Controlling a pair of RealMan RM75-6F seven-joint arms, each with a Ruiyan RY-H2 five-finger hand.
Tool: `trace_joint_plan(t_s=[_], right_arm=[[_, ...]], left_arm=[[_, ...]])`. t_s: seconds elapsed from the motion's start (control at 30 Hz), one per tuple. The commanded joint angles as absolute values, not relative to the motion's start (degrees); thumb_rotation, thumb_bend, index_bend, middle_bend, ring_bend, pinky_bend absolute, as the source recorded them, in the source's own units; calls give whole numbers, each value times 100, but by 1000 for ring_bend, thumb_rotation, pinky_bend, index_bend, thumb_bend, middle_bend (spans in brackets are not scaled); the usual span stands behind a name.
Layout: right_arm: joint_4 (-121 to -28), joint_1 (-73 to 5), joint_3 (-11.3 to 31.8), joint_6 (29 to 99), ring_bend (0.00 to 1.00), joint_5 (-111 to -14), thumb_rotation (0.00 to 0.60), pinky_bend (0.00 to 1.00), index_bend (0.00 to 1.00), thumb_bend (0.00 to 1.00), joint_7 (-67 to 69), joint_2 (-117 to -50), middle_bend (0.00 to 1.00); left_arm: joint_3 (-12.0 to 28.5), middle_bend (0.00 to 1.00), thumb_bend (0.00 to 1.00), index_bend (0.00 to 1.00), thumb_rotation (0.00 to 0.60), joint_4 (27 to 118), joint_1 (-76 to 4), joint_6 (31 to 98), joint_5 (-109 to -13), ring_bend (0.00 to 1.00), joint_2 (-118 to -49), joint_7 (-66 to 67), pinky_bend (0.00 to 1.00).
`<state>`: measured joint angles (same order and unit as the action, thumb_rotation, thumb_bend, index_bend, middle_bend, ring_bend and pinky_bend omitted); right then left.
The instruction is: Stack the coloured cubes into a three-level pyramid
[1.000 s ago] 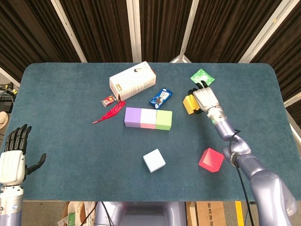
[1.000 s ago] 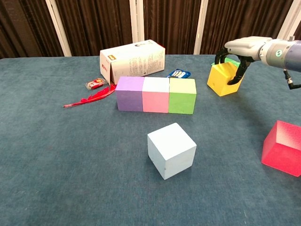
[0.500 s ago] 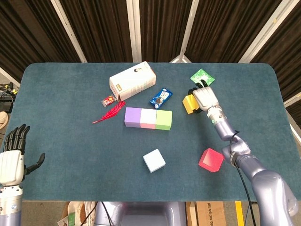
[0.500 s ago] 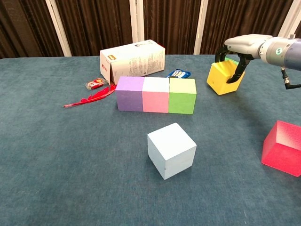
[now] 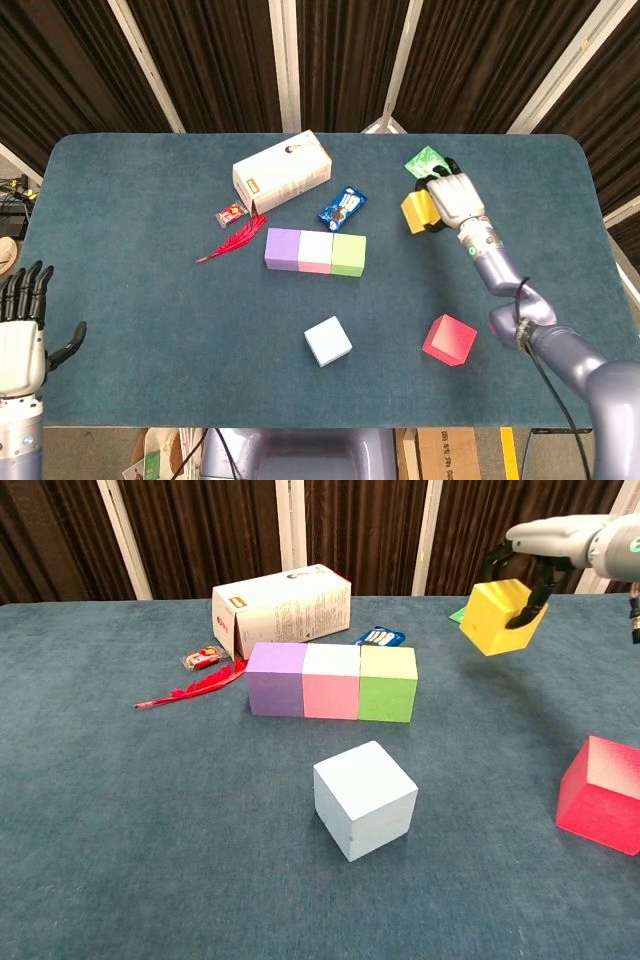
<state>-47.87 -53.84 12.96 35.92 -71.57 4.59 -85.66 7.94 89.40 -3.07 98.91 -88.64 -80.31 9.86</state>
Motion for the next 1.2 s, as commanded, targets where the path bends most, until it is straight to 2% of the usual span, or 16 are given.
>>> trace_joint_plan(t_s=[0.03, 0.23, 0.43, 0.67, 0.93, 1.2], right_arm=[[-5986, -5083, 1371, 3452, 170, -6405, 600, 0, 463, 272, -386, -7739, 420], [-7627, -4806, 1222, 3911, 170, -5134, 600, 0, 463, 284, -1601, -6954, 420], [-8845, -4855, 970, 4730, 170, -3745, 600, 0, 463, 292, -2796, -6641, 420], [-9602, -5084, 781, 5793, 175, -2443, 600, 0, 463, 294, -3939, -6733, 420], [-10103, -5295, 702, 6849, 176, -1728, 600, 0, 463, 294, -4816, -7111, 420], [-10378, -5508, 979, 7468, 176, -1179, 600, 0, 462, 294, -5290, -7511, 420]], left_arm=[[822, 31, 348, 31, 600, 8891, -297, 9952, -8890, 0, -8050, 1068, 0], [873, 31, 348, 31, 600, 8855, -284, 10056, -8912, 0, -8056, 1183, 0], [919, 31, 348, 31, 600, 8884, -275, 10074, -8866, 0, -8023, 1102, 0], [969, 31, 348, 31, 600, 8960, -225, 10145, -8802, 0, -7944, 1138, 0], [975, 31, 348, 31, 600, 9159, -183, 10085, -8702, 0, -7795, 1014, 0], [1025, 31, 347, 31, 600, 9215, -164, 10092, -8646, 0, -7700, 877, 0]])
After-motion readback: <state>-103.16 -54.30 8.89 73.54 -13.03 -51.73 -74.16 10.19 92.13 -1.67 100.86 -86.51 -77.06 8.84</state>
